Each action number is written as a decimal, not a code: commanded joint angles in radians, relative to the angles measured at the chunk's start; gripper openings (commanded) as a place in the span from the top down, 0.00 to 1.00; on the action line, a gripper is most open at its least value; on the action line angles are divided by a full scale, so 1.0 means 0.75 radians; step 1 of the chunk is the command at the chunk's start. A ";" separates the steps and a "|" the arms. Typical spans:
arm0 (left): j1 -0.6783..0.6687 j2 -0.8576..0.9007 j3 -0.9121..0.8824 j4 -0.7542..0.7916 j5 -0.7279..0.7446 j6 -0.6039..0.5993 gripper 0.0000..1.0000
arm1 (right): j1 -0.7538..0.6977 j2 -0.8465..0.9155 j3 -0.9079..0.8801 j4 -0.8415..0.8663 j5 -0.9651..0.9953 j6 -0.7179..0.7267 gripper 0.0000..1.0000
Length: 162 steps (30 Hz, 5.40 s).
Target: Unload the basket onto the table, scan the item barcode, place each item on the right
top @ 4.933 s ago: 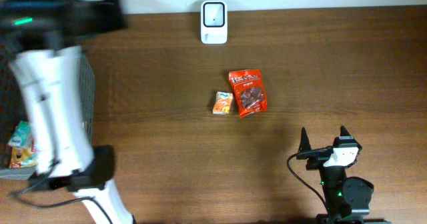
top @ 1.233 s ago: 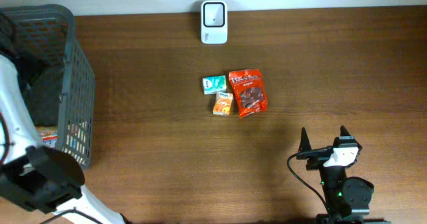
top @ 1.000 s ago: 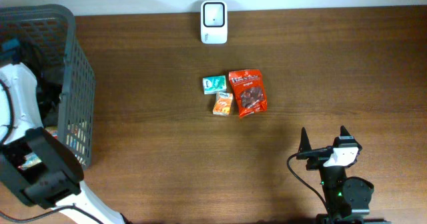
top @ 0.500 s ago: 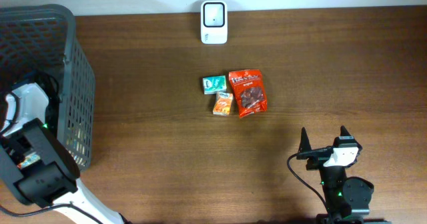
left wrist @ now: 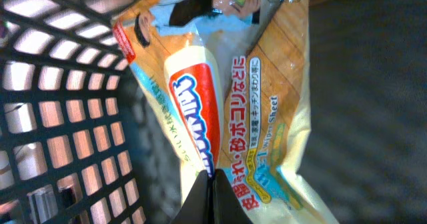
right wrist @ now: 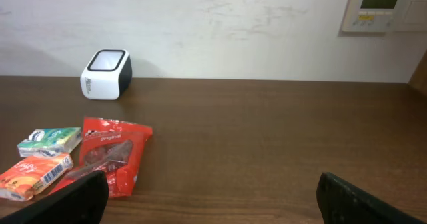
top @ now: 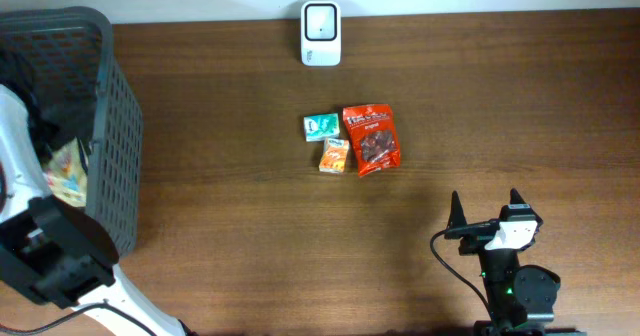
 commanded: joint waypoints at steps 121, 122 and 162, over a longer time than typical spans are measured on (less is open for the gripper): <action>-0.984 0.012 0.746 -0.196 0.382 0.462 0.01 | 0.188 2.833 1.809 -0.626 -0.711 0.230 0.32; -0.984 0.012 0.746 -0.196 0.382 0.462 0.01 | 0.209 2.833 1.805 -0.624 -0.630 0.272 0.32; -0.984 0.012 0.746 -0.196 0.382 0.462 0.01 | 0.801 2.858 2.255 -1.391 1.114 0.716 0.96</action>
